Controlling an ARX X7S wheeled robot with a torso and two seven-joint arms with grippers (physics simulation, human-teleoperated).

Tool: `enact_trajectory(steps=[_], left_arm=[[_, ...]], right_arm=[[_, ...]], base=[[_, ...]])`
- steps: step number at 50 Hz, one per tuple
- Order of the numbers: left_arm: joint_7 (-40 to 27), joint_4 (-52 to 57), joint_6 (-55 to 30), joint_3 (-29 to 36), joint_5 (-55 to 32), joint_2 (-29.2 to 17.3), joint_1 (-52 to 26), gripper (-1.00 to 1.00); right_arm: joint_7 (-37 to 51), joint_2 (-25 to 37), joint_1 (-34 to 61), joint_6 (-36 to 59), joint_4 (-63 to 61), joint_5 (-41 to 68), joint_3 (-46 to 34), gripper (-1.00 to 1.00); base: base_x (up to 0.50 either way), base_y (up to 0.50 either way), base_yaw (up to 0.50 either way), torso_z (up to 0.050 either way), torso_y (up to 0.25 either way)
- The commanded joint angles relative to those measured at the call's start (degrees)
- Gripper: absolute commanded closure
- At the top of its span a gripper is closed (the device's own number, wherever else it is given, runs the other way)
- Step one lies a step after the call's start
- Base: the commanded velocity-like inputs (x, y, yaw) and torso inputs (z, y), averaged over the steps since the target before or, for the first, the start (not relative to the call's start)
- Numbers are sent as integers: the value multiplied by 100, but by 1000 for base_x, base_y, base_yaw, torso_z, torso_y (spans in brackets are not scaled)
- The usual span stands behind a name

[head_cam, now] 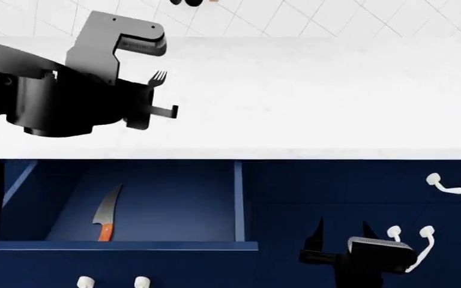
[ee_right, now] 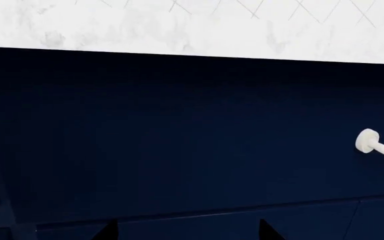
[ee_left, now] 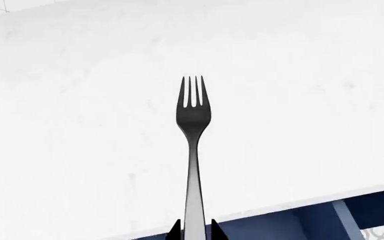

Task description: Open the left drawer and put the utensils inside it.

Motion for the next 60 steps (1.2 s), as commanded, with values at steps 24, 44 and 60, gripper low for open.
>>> enact_trajectory(steps=[24,44,60], left_arm=[[-1448,1639,74,647,-2971,-1066,341,100],[-1087,1829,162,754,-2791,-1145,529,100],[-1045,2054,313,1231,-3323,-1310,617,100]], right_arm=[[32,18,-23,-23,-47,7,-33,-100],[49,32,-18,-29,-45,24,-58,-100],[62,43,-15,-34,-43,38,-77,-100]], base=[[0,0,0,0,0],[0,0,0,0,0],[0,0,0,0,0]])
